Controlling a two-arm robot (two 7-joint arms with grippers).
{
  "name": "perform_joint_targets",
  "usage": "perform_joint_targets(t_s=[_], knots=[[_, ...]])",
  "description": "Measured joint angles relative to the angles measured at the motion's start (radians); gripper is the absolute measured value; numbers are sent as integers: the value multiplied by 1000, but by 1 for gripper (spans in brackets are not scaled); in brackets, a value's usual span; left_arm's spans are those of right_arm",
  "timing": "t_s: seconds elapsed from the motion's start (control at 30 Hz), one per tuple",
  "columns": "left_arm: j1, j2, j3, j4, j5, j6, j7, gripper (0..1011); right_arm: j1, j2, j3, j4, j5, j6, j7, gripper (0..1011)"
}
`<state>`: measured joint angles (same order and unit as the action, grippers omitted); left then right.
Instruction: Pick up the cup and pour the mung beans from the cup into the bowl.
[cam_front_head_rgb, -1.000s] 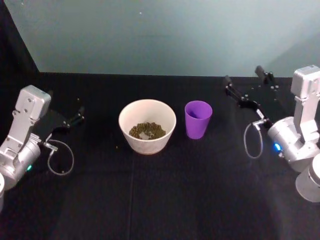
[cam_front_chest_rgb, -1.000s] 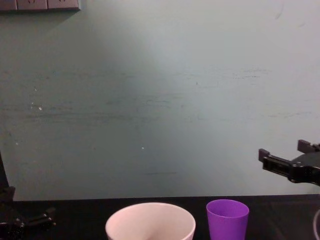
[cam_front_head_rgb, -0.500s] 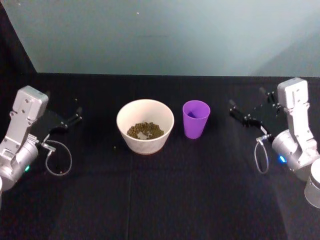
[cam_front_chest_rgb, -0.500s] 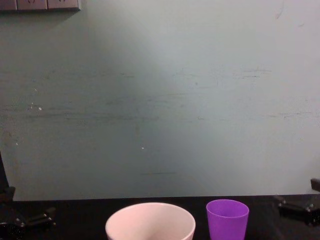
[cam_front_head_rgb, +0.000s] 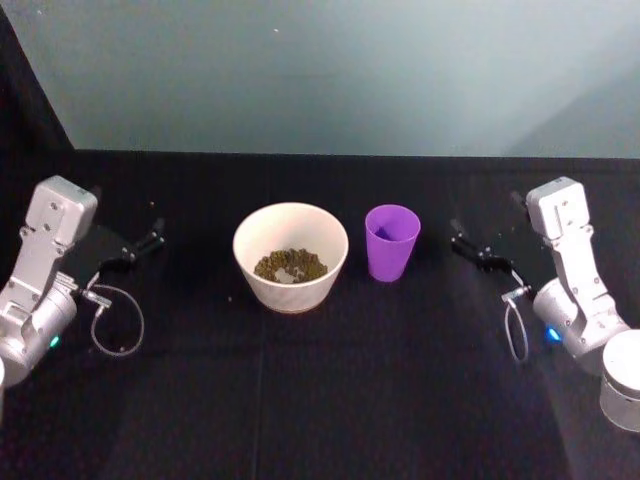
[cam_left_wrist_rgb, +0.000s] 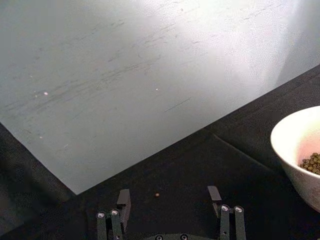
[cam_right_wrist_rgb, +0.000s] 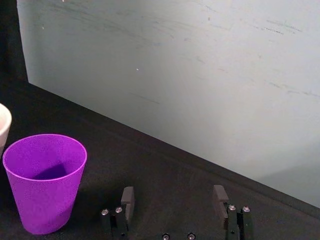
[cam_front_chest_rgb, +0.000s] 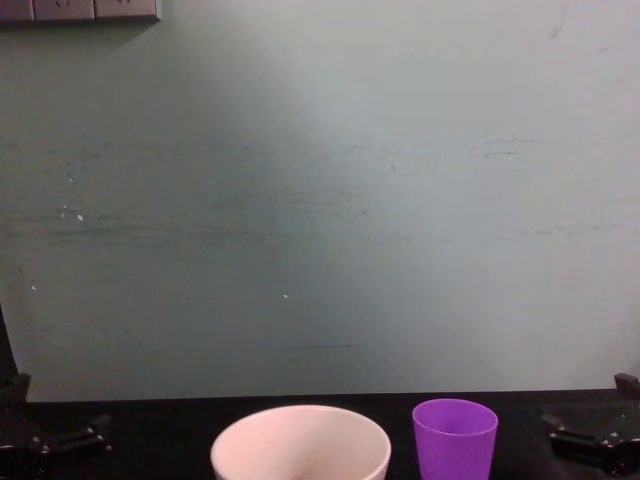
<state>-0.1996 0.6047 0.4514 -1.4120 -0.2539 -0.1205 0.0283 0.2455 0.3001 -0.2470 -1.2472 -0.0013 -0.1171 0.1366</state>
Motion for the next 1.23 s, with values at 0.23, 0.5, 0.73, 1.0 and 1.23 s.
perform_joint_targets(t_s=[0.23, 0.5, 0.73, 1.0, 1.23], knots=[[0, 0, 0, 0, 0, 0, 0, 1000, 0, 2, 0, 0, 3, 2, 1, 1003], [0, 0, 0, 0, 0, 0, 0, 1000, 1, 2, 0, -1, 5, 4, 4, 1003], [0, 0, 0, 0, 0, 0, 0, 1000, 1, 3, 0, -1, 6, 5, 5, 1003], [0, 0, 0, 0, 0, 0, 0, 1000, 1, 3, 0, -1, 8, 5, 5, 1003], [0, 0, 0, 0, 0, 0, 0, 1000, 1, 4, 0, -1, 8, 5, 6, 1003]])
